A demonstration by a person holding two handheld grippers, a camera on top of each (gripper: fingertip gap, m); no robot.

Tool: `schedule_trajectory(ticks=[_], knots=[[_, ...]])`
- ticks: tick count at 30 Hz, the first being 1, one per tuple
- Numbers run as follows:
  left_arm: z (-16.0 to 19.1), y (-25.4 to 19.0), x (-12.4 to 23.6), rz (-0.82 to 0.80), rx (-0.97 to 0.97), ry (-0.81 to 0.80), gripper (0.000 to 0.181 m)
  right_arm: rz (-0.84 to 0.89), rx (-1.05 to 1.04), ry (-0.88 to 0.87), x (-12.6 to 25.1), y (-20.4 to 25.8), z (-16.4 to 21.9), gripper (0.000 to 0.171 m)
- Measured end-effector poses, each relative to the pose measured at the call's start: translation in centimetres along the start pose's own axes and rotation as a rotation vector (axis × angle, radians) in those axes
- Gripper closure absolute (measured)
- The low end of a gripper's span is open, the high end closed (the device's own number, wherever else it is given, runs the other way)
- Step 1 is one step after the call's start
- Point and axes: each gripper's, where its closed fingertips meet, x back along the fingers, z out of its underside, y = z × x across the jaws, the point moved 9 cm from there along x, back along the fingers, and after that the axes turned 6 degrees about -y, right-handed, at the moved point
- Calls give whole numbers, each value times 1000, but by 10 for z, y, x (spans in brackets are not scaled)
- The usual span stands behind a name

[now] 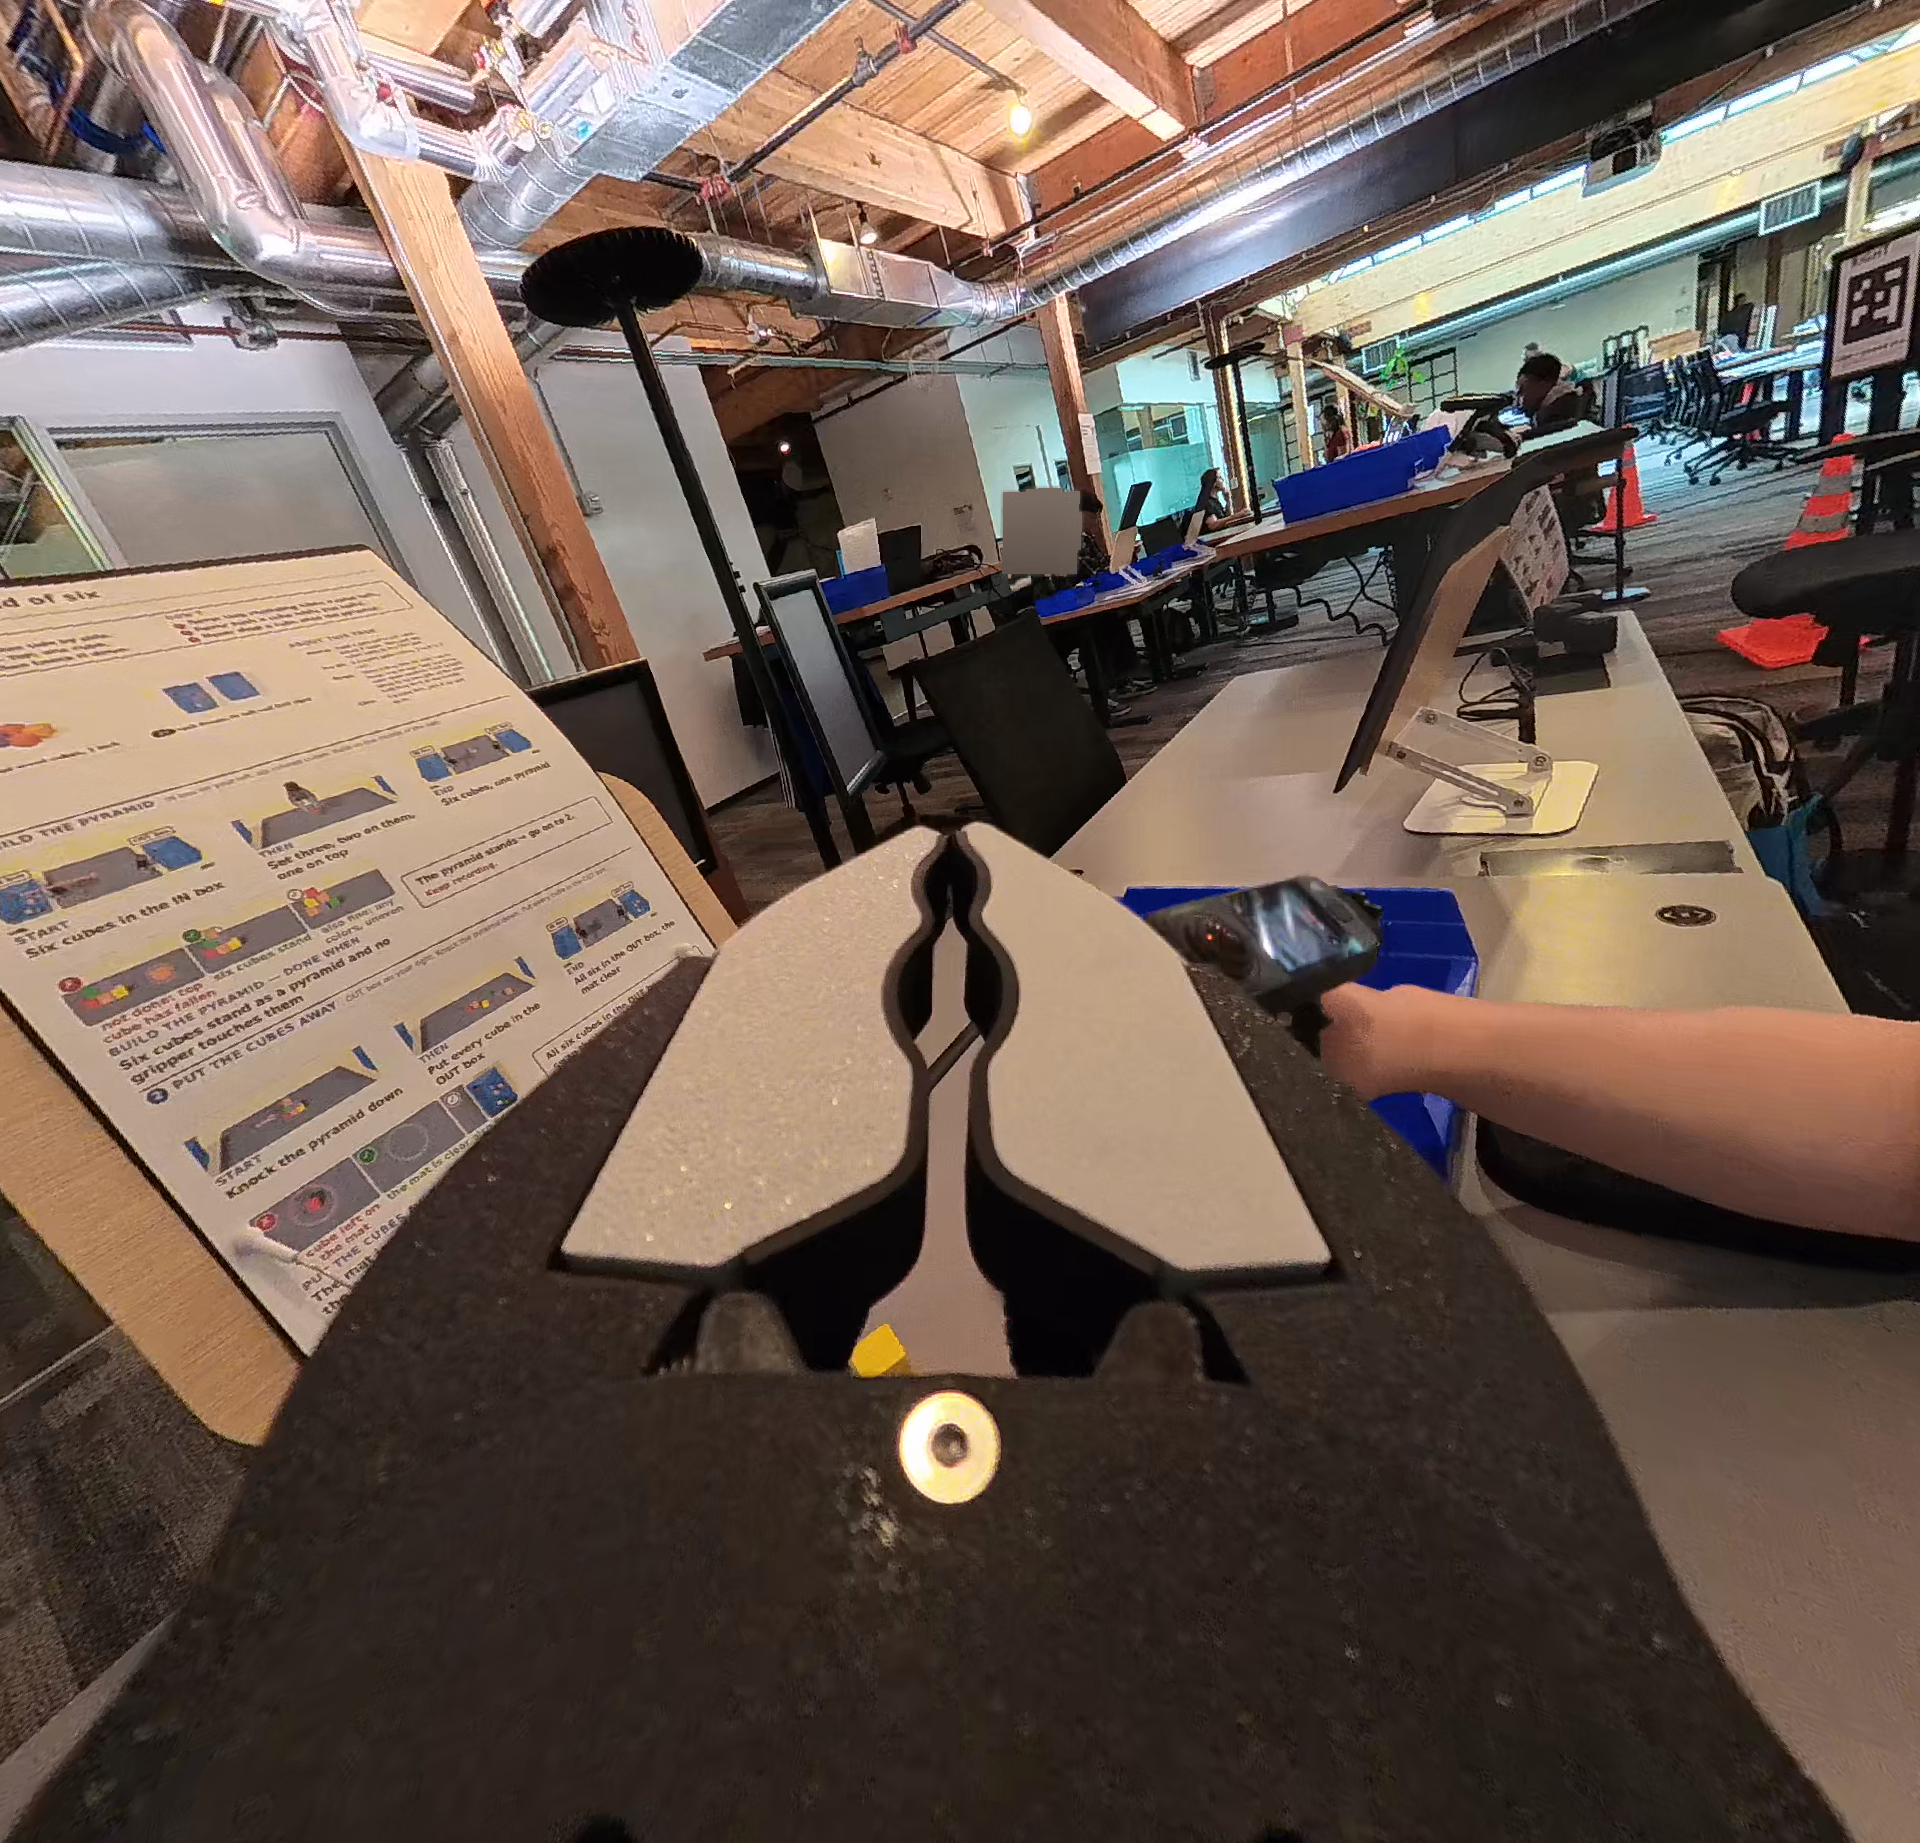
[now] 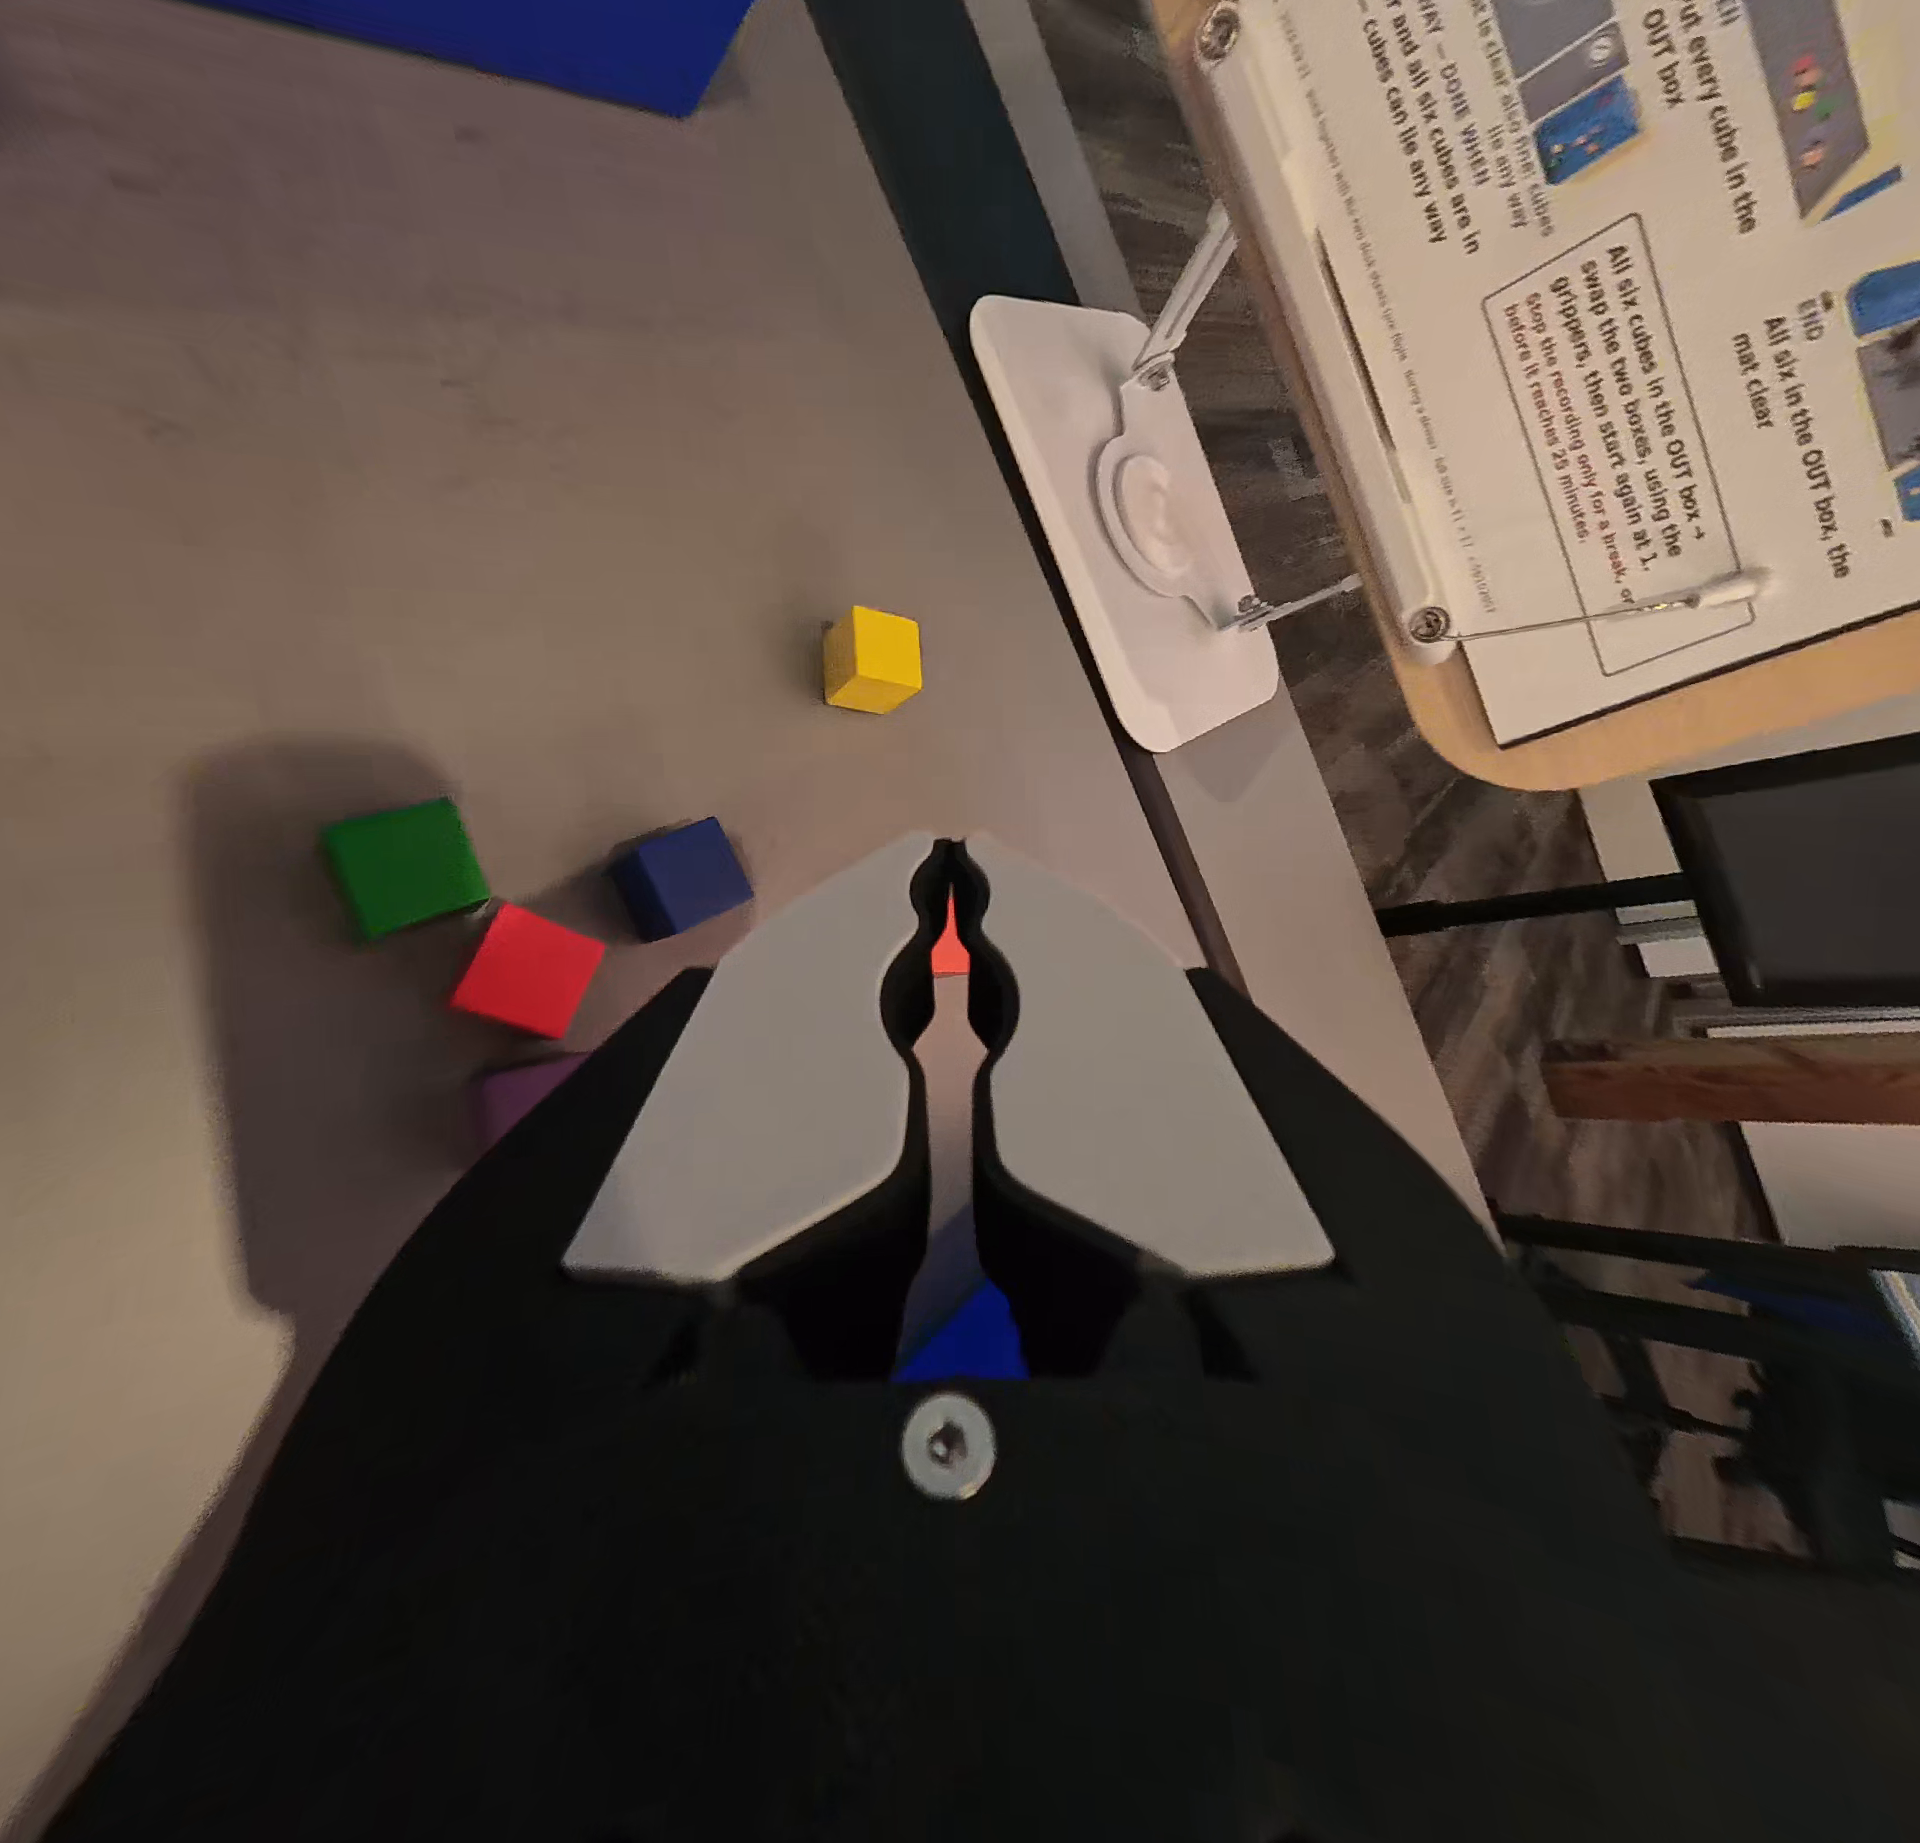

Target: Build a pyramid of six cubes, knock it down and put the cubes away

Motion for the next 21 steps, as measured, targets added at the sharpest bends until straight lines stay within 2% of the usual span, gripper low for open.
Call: schedule_trajectory(ticks=[4, 7, 9, 17, 21], knots=[[-1, 0, 1, -6, -10, 3, 181, -83, -82, -19, 0, -3, 4, 170], [-2, 0, 2, -6, -14, 1, 181, -315, -161, 1, -7, 10, 8, 170], [-2, 0, 2, -6, -15, 2, 181, -414, -149, 23, -10, 19, 10, 163], [1, -2, 0, 17, -19, 21, 181, -551, 15, 356, -9, 42, 33, 141], [3, -5, -3, 30, -32, 41, 181, -569, 35, 426, -17, 50, 41, 134]])
